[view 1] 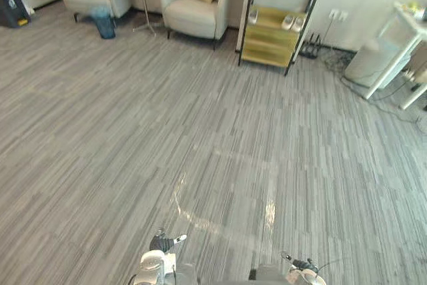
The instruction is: Pick up cushions and gather them together orderly.
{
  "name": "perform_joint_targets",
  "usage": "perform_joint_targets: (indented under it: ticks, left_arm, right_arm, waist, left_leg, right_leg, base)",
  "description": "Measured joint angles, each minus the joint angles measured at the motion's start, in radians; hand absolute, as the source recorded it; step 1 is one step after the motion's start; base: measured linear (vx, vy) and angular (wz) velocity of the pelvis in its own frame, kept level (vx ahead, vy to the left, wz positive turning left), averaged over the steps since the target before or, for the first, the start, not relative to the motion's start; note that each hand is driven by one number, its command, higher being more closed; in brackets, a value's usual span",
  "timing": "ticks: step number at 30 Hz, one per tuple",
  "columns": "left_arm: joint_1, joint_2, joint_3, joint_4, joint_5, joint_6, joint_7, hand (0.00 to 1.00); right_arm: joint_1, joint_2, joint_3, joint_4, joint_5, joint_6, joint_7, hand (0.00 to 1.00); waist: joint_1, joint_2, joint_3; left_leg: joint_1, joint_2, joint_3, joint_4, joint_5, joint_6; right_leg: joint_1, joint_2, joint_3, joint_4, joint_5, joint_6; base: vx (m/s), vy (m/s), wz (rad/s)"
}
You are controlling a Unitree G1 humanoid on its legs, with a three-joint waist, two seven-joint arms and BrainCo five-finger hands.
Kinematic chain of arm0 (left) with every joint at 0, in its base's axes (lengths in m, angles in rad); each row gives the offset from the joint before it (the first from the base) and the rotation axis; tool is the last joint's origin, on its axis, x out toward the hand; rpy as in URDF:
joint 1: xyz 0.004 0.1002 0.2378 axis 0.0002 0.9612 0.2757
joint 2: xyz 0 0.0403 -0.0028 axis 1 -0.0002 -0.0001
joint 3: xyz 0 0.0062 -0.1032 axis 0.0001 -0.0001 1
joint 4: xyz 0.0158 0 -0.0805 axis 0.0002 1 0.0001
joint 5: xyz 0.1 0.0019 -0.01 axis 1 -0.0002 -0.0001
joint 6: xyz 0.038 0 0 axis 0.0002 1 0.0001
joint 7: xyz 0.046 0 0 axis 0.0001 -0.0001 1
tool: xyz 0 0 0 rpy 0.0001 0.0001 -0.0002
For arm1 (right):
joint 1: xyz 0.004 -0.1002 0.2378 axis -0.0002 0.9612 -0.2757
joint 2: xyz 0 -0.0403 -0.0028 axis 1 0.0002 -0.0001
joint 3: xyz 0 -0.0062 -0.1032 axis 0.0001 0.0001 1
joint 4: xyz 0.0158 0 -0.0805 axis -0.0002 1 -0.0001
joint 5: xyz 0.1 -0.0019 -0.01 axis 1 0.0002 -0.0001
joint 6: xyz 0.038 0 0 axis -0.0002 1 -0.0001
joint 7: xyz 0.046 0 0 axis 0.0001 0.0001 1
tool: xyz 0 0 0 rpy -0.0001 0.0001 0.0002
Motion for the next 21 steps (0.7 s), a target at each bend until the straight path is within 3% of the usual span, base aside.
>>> perform_joint_targets:
  ticks: [1,2,3,4,5,6,7,8,9,10,11,12,13,14,17,18,19,21]
  left_arm:
    - [-0.001,0.000,0.001,0.004,0.000,0.000,-0.001,0.00]
    - [0.003,-0.001,0.001,0.019,0.000,0.000,-0.001,0.00]
    - [0.012,0.001,0.000,0.025,0.000,0.000,-0.002,0.00]
    - [0.015,0.002,-0.001,0.025,0.000,0.000,-0.003,0.00]
    - [0.021,0.001,0.000,0.035,0.001,0.000,-0.004,0.00]
    - [0.025,-0.013,0.001,0.040,0.004,0.001,-0.004,0.00]
    - [0.022,-0.030,0.004,0.040,0.010,0.001,-0.006,0.00]
    - [0.019,-0.034,0.005,0.040,0.011,0.001,-0.006,0.00]
    - [0.012,-0.042,0.015,0.039,0.011,0.001,-0.008,0.00]
    - [0.011,-0.041,0.014,0.033,0.010,0.001,-0.013,0.00]
    - [0.009,-0.039,0.014,0.026,0.009,0.000,-0.016,0.00]
    - [0.010,-0.027,0.009,0.011,0.009,-0.002,-0.021,0.00]
    - [0.011,-0.011,-0.003,-0.016,0.009,-0.007,-0.022,0.00]
    - [0.008,-0.008,-0.008,-0.020,0.009,-0.008,-0.021,0.00]
    - [-0.010,-0.012,-0.011,-0.035,0.006,-0.008,-0.018,0.00]
    - [-0.010,-0.014,-0.011,-0.035,-0.001,-0.008,-0.017,0.00]
    - [-0.008,-0.013,-0.012,-0.033,-0.010,-0.008,-0.016,0.00]
    - [0.002,0.015,-0.028,-0.017,-0.022,-0.008,-0.010,0.00]
  right_arm:
    - [-0.003,-0.001,-0.001,0.003,-0.006,0.001,0.001,0.00]
    - [-0.005,-0.002,-0.021,0.004,-0.007,-0.001,0.006,0.00]
    - [-0.004,-0.003,-0.021,0.005,-0.012,0.000,0.009,0.00]
    - [-0.003,-0.004,-0.021,0.010,-0.013,0.000,0.011,0.00]
    - [0.000,-0.016,-0.025,0.025,-0.010,0.001,0.016,0.00]
    - [-0.006,-0.031,-0.024,0.039,-0.014,0.001,0.017,0.00]
    - [-0.005,-0.043,-0.021,0.043,-0.013,0.002,0.018,0.00]
    - [-0.005,-0.043,-0.023,0.042,-0.010,0.001,0.018,0.00]
    - [-0.006,-0.042,-0.017,0.039,-0.011,-0.001,0.018,0.00]
    - [-0.007,-0.052,0.003,0.043,-0.011,0.003,0.017,0.00]
    - [-0.007,-0.051,0.010,0.043,-0.011,0.004,0.016,0.00]
    - [-0.012,-0.038,0.020,0.045,-0.008,0.003,0.017,0.00]
    - [-0.027,-0.020,0.023,0.050,-0.002,0.003,0.016,0.00]
    - [-0.033,-0.018,0.023,0.054,0.000,0.002,0.016,0.00]
    - [-0.071,-0.013,0.031,0.072,0.027,0.001,0.014,0.00]
    - [-0.074,-0.017,0.034,0.078,0.027,0.000,0.014,0.00]
    - [-0.068,-0.022,0.050,0.085,0.027,0.001,0.013,0.00]
    - [-0.061,0.008,0.061,0.080,0.024,0.002,0.012,0.00]
  waist:
    - [-0.004,0.000,0.000]
    - [-0.011,0.003,-0.001]
    - [-0.021,0.005,-0.004]
    - [-0.021,0.002,-0.005]
    - [-0.030,-0.001,-0.016]
    - [-0.030,0.034,-0.039]
    - [-0.025,0.066,-0.056]
    - [-0.026,0.075,-0.052]
    - [-0.026,0.095,-0.041]
    - [-0.021,0.097,-0.032]
    - [-0.020,0.100,-0.031]
    - [-0.016,0.074,-0.018]
    - [-0.012,0.046,-0.009]
    - [-0.011,0.039,-0.007]
    - [0.021,0.041,0.003]
    - [0.031,0.037,0.007]
    - [0.038,0.051,0.005]
    - [0.027,0.008,-0.005]
  left_leg:
    - [0.013,0.005,-0.001,-0.013,-0.001,-0.003]
    - [0.068,0.017,0.001,-0.068,-0.001,-0.005]
    - [0.116,0.025,0.000,-0.114,0.000,-0.011]
    - [0.130,0.024,-0.006,-0.124,0.000,-0.013]
    - [0.147,0.027,-0.042,-0.111,0.001,-0.015]
    - [0.131,0.059,-0.075,-0.073,0.019,-0.043]
    - [0.061,0.087,-0.125,0.059,0.075,-0.063]
    - [0.039,0.092,-0.140,0.123,0.103,-0.060]
    - [-0.041,0.114,-0.171,0.315,0.222,-0.056]
    - [-0.151,0.156,-0.171,0.545,0.267,-0.074]
    - [-0.176,0.167,-0.162,0.594,0.254,-0.076]
    - [-0.247,0.175,-0.125,0.655,0.215,-0.078]
    - [-0.327,0.164,-0.092,0.615,0.175,-0.067]
    - [-0.346,0.161,-0.080,0.587,0.163,-0.064]
    - [-0.448,0.092,-0.093,0.243,0.140,-0.056]
    - [-0.455,0.050,-0.139,0.102,0.181,-0.063]
    - [-0.436,0.017,-0.188,0.039,0.344,-0.085]
    - [-0.412,-0.026,-0.156,0.035,0.305,-0.054]
  right_leg:
    - [-0.012,0.001,-0.015,-0.043,0.001,-0.002]
    - [-0.031,0.018,-0.055,-0.202,0.021,-0.014]
    - [-0.034,0.054,-0.065,-0.372,0.076,-0.031]
    - [-0.035,0.066,-0.057,-0.422,0.106,-0.040]
    - [-0.037,0.092,-0.016,-0.435,0.209,-0.119]
    - [-0.034,0.111,-0.033,-0.422,0.182,-0.123]
    - [-0.019,0.137,-0.058,-0.427,0.137,-0.128]
    - [-0.002,0.147,-0.065,-0.432,0.124,-0.129]
    - [0.062,0.171,-0.072,-0.467,0.098,-0.136]
    - [0.153,0.207,-0.075,-0.528,0.081,-0.142]
    - [0.182,0.213,-0.075,-0.549,0.078,-0.144]
    - [0.263,0.219,-0.072,-0.603,0.074,-0.144]
    - [0.336,0.217,-0.065,-0.665,0.075,-0.143]
    - [0.353,0.217,-0.060,-0.679,0.075,-0.143]
    - [0.425,0.209,-0.010,-0.731,0.068,-0.123]
    - [0.439,0.197,0.011,-0.730,0.046,-0.085]
    - [0.453,0.190,0.045,-0.721,0.027,-0.056]
    - [0.470,0.144,0.080,-0.717,0.017,-0.042]
  base:
    - [0.48,-0.158,0.21]
    - [0.65,-0.216,0.14]
    - [0.55,-0.181,0.11]
    - [0.61,-0.205,0.26]
    - [0.54,-0.182,0.19]
    - [0.79,-0.277,0.22]
    - [0.65,-0.241,0.09]
    - [0.64,-0.275,0.18]
    - [0.61,-0.237,0.21]
    - [0.60,-0.200,0.17]
    - [0.55,-0.131,0.10]
    - [0.60,-0.160,0.04]
    - [0.49,-0.137,-0.01]
    - [0.36,-0.102,-0.15]
    - [0.42,0.063,-0.51]
    - [0.38,0.191,-0.72]
    - [0.43,0.212,-0.57]
    - [0.45,0.201,-0.25]
